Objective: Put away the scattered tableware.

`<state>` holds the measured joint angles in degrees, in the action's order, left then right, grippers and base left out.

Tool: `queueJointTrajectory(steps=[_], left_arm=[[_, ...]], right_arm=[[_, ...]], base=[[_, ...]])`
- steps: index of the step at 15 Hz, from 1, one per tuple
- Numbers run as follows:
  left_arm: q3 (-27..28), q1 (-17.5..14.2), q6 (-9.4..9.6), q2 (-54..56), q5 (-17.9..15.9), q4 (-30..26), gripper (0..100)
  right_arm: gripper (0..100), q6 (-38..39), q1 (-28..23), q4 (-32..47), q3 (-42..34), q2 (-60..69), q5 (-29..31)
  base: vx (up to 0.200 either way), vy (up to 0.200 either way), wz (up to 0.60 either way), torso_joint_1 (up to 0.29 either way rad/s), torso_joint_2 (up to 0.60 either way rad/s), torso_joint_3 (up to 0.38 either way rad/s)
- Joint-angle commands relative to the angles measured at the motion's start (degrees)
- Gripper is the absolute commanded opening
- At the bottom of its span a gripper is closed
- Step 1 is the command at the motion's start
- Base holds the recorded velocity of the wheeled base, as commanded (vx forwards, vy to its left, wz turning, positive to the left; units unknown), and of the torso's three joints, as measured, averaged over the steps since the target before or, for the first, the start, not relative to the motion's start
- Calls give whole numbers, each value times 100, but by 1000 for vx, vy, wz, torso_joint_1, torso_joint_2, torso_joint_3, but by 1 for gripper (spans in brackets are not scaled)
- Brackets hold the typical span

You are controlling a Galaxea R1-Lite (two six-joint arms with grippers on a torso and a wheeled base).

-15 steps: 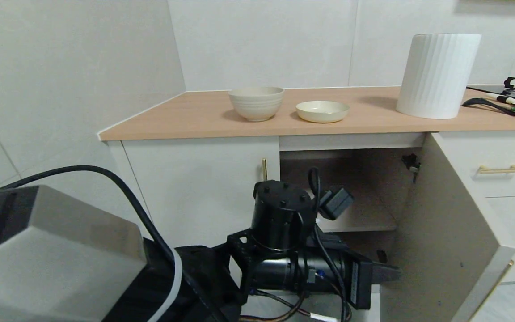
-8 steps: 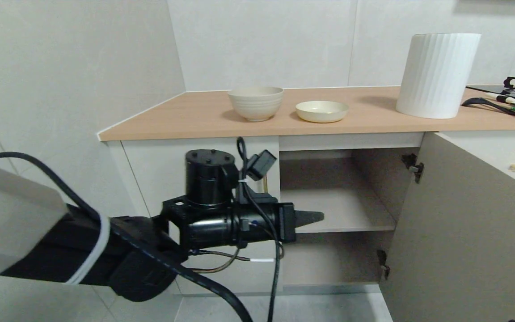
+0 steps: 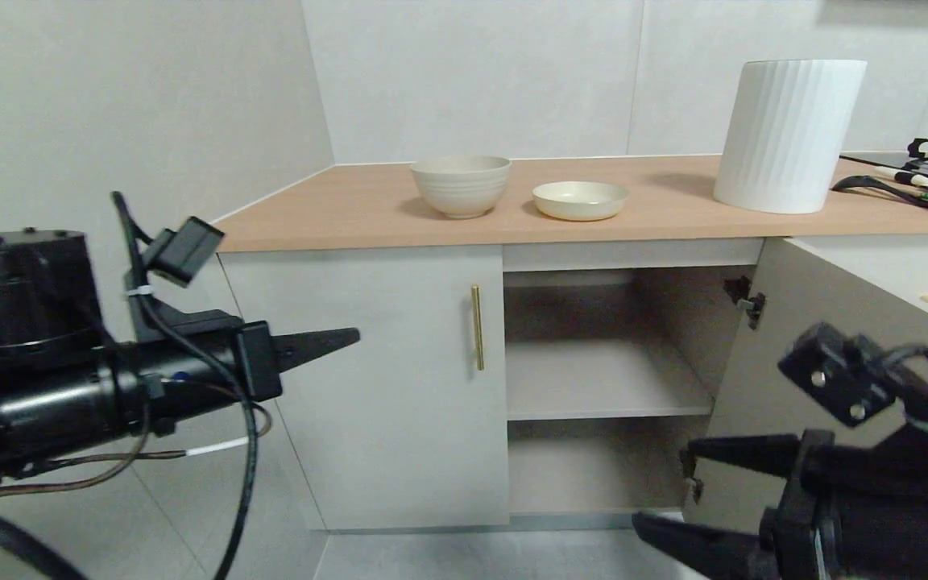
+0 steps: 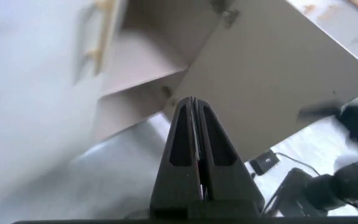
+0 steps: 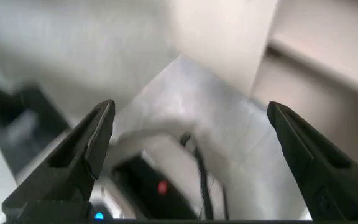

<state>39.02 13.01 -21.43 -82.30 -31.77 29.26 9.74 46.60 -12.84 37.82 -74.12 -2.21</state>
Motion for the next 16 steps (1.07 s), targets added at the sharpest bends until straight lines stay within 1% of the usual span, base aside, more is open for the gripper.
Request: queueJointTrajectory(steps=[1, 2, 3, 4, 5, 6, 7, 8, 9, 11, 13, 16], left_arm=[[88, -615, 60, 1489, 4, -1054, 0], [167, -615, 60, 1717, 4, -1335, 0], [211, -615, 60, 1805, 4, -1449, 0], [290, -606, 51, 1937, 4, -1563, 100], [360, -615, 51, 1972, -14, -1546, 100], [510, -606, 25, 2016, -40, -1546, 100], [624, -606, -28, 2016, -66, -1572, 100], [668, -589, -291, 2060, -145, -1563, 100], [668, -580, -327, 2078, -172, -1546, 100], [686, -580, -318, 2095, -216, -1502, 100], [659, -439, -283, 2280, -339, -1449, 100], [659, -439, -283, 2324, -356, -1458, 100]], right_arm=[[100, -25, -574, 1205, 1764, -129, -122], [100, -60, -574, 1257, 2028, -208, -52], [100, -60, -582, 1328, 2116, -235, 45], [100, -16, -574, 1697, 2116, -76, 282], [100, 19, -582, 1855, 2107, -50, 317], [100, 46, -591, 1846, 2063, 20, 344], [100, 107, -661, 1846, 2090, 64, 344], [100, 230, -714, 1846, 2125, 135, 344], [100, 265, -714, 1846, 2134, 143, 361], [100, 362, -714, 1873, 2151, 187, 370], [100, 371, -732, 1881, 2177, 231, 379], [100, 371, -749, 1899, 2169, 302, 423]], base=[[0, 0, 0, 0, 0, 0], [0, 0, 0, 0, 0, 0], [0, 0, 0, 0, 0, 0], [0, 0, 0, 0, 0, 0], [0, 0, 0, 0, 0, 0], [0, 0, 0, 0, 0, 0], [0, 0, 0, 0, 0, 0], [0, 0, 0, 0, 0, 0], [0, 0, 0, 0, 0, 0], [0, 0, 0, 0, 0, 0], [0, 0, 0, 0, 0, 0], [0, 0, 0, 0, 0, 0]])
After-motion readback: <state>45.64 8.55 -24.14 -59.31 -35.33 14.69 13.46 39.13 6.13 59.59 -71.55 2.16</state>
